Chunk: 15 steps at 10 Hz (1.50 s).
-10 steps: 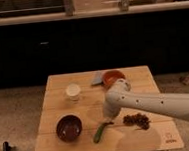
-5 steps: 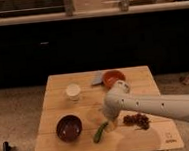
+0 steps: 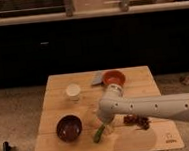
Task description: Place pepper in paper cup
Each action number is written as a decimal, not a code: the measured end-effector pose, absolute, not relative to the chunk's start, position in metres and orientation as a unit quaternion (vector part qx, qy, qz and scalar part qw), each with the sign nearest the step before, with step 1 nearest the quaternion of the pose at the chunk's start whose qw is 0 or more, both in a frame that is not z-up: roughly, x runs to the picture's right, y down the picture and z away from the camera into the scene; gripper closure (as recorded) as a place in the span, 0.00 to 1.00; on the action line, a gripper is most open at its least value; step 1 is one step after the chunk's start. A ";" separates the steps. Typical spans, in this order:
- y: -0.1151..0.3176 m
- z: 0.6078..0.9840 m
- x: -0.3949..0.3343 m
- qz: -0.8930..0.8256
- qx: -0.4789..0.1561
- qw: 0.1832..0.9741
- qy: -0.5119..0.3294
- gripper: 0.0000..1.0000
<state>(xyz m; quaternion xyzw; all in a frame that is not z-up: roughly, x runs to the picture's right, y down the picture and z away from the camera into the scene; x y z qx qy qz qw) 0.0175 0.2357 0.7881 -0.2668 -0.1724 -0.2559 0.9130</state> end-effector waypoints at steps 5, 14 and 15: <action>0.249 0.794 0.004 -0.296 -0.277 0.897 -0.177 0.20; 0.274 0.808 0.003 -0.272 -0.274 0.905 -0.179 0.59; 0.273 0.805 0.003 -0.269 -0.277 0.905 -0.180 0.71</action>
